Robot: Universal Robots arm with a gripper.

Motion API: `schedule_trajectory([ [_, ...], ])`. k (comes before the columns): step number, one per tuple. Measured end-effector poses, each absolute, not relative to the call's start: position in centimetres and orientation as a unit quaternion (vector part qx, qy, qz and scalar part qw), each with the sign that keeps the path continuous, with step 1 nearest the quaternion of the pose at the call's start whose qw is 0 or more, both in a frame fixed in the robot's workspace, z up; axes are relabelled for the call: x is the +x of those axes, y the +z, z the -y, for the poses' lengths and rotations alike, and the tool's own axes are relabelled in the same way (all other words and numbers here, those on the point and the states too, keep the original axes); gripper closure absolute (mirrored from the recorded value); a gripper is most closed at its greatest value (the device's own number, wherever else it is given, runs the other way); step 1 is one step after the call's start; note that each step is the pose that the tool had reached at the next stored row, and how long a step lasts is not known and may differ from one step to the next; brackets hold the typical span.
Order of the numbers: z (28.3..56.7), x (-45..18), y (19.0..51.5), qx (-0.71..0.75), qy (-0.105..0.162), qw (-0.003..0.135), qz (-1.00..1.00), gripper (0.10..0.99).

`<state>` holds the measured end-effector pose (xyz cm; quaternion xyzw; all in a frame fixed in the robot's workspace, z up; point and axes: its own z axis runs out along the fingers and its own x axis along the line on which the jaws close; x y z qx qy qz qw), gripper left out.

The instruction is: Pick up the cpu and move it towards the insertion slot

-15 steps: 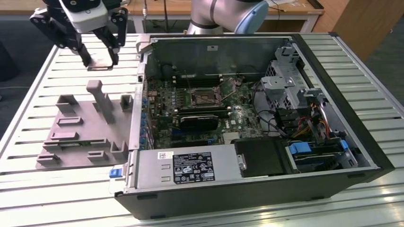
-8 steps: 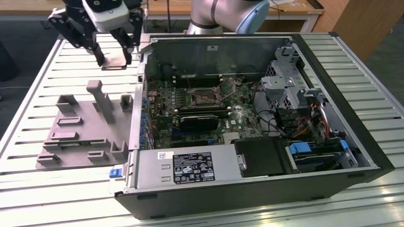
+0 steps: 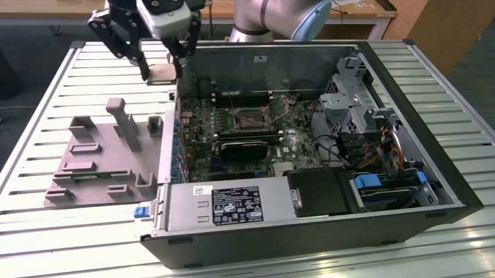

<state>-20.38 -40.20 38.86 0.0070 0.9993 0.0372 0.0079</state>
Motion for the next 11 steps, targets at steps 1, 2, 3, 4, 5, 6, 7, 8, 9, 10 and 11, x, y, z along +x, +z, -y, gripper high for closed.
schedule_trajectory([
  [1,40.2,-20.0,38.9,0.007,0.037,0.008,-0.999,0.545],
  [2,40.2,-19.5,38.9,0.007,0.037,0.008,-0.999,0.545],
  [3,40.2,-19.1,38.9,0.007,0.037,0.008,-0.999,0.545],
  [4,40.2,-18.6,38.9,0.007,0.037,0.008,-0.999,0.545],
  [5,40.2,-18.2,38.9,0.007,0.037,0.008,-0.999,0.545],
  [6,40.2,-17.7,38.9,0.007,0.037,0.008,-0.999,0.545],
  [7,40.2,-17.3,38.9,0.007,0.037,0.007,-0.999,0.545],
  [8,40.2,-16.8,38.9,0.007,0.037,0.007,-0.999,0.545],
  [9,40.2,-16.4,38.9,0.007,0.037,0.007,-0.999,0.545],
  [10,40.2,-15.9,38.9,0.007,0.037,0.007,-0.999,0.545],
  [11,40.2,-15.4,38.9,0.007,0.037,0.007,-0.999,0.545],
])
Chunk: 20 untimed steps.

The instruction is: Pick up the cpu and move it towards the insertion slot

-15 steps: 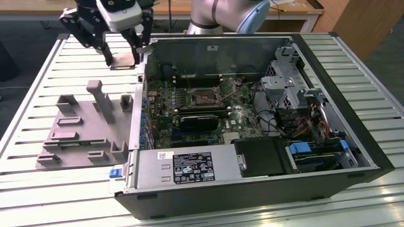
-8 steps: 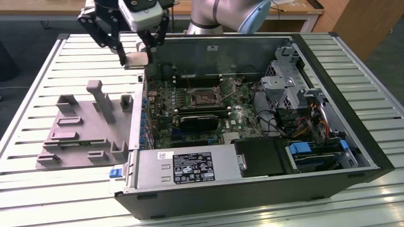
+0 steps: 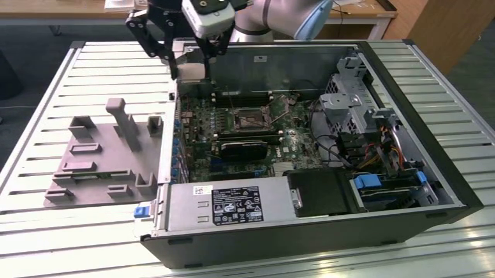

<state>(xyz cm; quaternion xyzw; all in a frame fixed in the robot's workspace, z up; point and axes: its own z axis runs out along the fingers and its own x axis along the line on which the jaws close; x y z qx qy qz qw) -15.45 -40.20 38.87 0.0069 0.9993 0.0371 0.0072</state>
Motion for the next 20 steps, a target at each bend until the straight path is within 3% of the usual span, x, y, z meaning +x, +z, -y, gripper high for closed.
schedule_trajectory([
  [20,40.2,-6.4,38.9,0.007,0.037,0.006,-0.999,0.545],
])
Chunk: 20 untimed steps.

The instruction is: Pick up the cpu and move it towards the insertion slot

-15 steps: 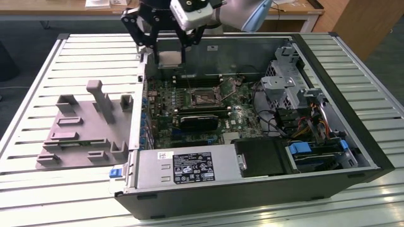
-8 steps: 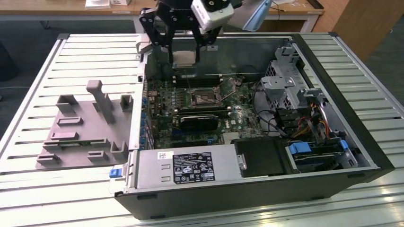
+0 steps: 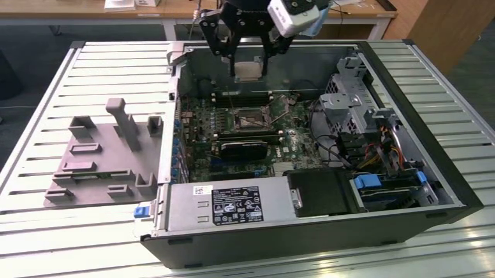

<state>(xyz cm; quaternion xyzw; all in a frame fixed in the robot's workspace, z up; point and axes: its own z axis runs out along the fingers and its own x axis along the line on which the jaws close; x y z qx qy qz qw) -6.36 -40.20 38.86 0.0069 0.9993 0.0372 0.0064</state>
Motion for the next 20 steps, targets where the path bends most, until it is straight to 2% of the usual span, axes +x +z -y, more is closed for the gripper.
schedule_trajectory([
  [7,39.8,-4.0,38.7,0.007,0.037,0.006,-0.999,0.545],
  [20,36.8,-3.7,37.7,0.007,0.036,0.006,-0.999,0.545],
])
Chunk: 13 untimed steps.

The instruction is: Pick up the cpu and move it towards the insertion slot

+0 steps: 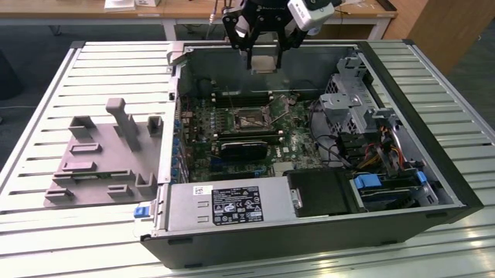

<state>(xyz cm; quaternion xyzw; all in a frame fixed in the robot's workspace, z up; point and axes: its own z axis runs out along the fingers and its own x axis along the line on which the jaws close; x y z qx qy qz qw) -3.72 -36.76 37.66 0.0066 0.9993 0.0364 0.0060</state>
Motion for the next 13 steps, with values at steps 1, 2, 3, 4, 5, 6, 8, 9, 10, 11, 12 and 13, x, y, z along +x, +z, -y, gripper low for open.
schedule_trajectory([
  [1,36.6,-3.7,37.6,0.007,0.036,0.006,-0.999,0.545],
  [2,36.4,-3.6,37.5,0.007,0.036,0.006,-0.999,0.545],
  [3,36.2,-3.6,37.3,0.006,0.036,0.006,-0.999,0.545],
  [4,36.0,-3.5,37.2,0.006,0.036,0.006,-0.999,0.545],
  [5,35.8,-3.5,37.1,0.006,0.036,0.006,-0.999,0.545],
  [6,35.4,-3.3,36.9,0.006,0.036,0.006,-0.999,0.545],
  [8,35.1,-3.2,36.8,0.006,0.036,0.006,-0.999,0.545],
  [9,34.9,-3.1,36.7,0.006,0.036,0.006,-0.999,0.545],
  [10,34.8,-3.1,36.6,0.006,0.036,0.006,-0.999,0.545],
  [11,34.6,-3.0,36.5,0.006,0.036,0.006,-0.999,0.545],
  [12,34.5,-3.0,36.5,0.006,0.036,0.006,-0.999,0.545],
  [13,34.3,-3.0,36.4,0.006,0.036,0.006,-0.999,0.545],
])
